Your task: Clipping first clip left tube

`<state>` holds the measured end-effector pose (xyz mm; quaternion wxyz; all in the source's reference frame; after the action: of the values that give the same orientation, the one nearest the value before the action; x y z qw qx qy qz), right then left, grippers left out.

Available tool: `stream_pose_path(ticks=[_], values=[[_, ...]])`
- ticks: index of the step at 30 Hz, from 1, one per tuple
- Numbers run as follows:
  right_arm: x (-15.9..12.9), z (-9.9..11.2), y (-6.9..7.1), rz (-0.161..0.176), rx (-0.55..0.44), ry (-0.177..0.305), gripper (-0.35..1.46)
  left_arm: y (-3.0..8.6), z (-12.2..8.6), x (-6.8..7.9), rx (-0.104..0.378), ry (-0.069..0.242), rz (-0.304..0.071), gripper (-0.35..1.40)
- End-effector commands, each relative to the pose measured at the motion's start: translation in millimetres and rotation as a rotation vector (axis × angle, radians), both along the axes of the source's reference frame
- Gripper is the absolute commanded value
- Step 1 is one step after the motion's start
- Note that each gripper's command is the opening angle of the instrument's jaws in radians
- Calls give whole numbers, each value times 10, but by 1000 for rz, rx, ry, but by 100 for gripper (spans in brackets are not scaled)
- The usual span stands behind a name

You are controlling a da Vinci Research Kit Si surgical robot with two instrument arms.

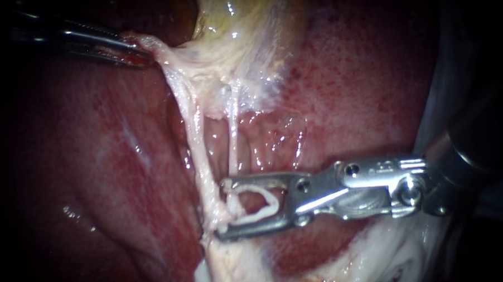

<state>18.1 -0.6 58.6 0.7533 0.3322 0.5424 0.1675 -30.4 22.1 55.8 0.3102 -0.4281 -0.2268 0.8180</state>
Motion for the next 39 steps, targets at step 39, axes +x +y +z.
stream_pose_path(ticks=[39], values=[[66, 50, -25, -49, 139, 80, 49, 0, -3, -5, -3, -1, -1, -35]])
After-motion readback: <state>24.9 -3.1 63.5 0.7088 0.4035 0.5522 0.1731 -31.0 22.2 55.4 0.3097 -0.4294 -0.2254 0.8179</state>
